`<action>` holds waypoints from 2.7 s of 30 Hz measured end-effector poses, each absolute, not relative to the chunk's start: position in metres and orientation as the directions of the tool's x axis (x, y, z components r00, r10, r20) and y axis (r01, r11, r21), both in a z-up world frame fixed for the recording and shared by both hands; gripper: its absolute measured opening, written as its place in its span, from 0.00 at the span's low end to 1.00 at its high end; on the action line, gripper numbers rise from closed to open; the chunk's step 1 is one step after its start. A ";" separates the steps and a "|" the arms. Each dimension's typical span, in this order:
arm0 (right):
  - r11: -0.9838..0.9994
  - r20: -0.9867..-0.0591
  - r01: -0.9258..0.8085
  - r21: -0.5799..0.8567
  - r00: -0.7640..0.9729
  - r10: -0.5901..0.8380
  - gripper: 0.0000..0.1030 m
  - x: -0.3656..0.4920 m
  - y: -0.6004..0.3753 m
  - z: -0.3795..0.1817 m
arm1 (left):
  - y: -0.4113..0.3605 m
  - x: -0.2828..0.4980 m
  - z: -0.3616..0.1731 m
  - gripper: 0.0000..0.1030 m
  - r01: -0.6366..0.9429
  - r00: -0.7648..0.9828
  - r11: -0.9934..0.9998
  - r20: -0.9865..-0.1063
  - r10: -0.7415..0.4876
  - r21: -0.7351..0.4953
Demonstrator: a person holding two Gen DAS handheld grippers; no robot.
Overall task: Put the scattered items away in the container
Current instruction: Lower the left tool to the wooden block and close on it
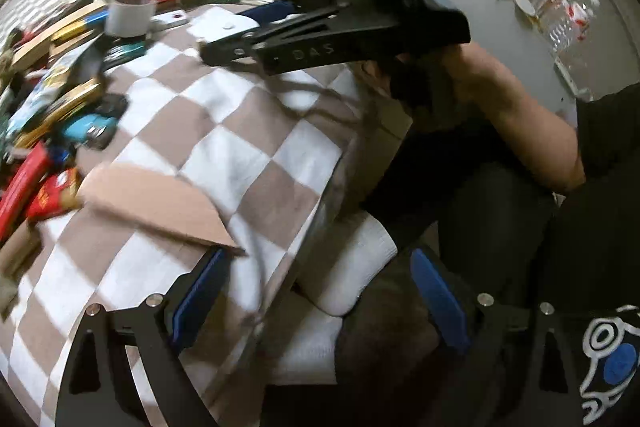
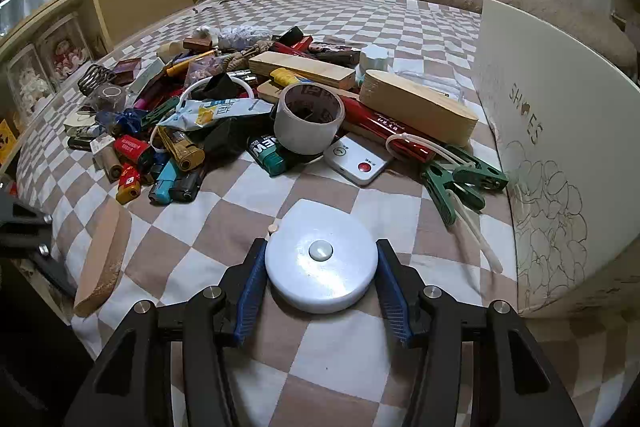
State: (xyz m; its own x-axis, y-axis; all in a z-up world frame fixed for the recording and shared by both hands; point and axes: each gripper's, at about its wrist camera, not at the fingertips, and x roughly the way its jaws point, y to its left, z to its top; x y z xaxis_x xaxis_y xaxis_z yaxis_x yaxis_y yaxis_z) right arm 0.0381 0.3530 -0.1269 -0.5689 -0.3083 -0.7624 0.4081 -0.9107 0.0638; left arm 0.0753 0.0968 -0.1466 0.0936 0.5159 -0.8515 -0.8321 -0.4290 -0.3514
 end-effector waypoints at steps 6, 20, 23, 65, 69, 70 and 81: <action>-0.909 -0.764 0.414 0.057 -0.568 -0.306 0.52 0.038 0.352 -0.127 | 0.109 0.057 -0.147 0.91 -0.762 0.118 -0.443 -0.773 0.623 -0.473; -0.909 -0.764 0.416 0.022 -0.580 -0.284 0.52 0.038 0.350 -0.130 | 0.082 0.052 -0.127 0.91 -0.695 -0.199 -0.672 -0.829 0.523 -0.257; -0.910 -0.763 0.413 0.030 -0.579 -0.288 0.52 0.038 0.351 -0.130 | 0.079 0.051 -0.131 0.91 -0.650 -0.296 -0.738 -0.833 0.468 -0.183; -0.907 -0.761 0.420 0.032 -0.578 -0.295 0.53 0.040 0.351 -0.131 | 0.082 0.043 -0.150 0.99 -0.761 -0.385 -0.645 -0.844 0.372 0.063; -0.908 -0.762 0.418 0.030 -0.578 -0.291 0.53 0.040 0.350 -0.131 | 0.083 0.045 -0.154 0.92 -0.753 -0.394 -0.652 -0.852 0.343 0.086; -0.908 -0.763 0.418 0.027 -0.578 -0.289 0.52 0.040 0.350 -0.131 | 0.083 0.045 -0.154 0.92 -0.751 -0.396 -0.654 -0.853 0.339 0.089; -0.906 -0.761 0.422 0.019 -0.581 -0.287 0.52 0.043 0.351 -0.127 | 0.080 0.047 -0.145 0.92 -0.703 -0.402 -0.710 -0.838 0.368 0.026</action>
State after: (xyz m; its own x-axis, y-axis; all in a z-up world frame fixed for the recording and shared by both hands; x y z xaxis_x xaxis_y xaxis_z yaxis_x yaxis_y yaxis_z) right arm 0.0428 0.3508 -0.1274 -0.5813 -0.2871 -0.7614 0.4224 -0.9062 0.0193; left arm 0.0470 0.0804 -0.1449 -0.4022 0.3680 -0.8384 -0.7034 -0.7103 0.0256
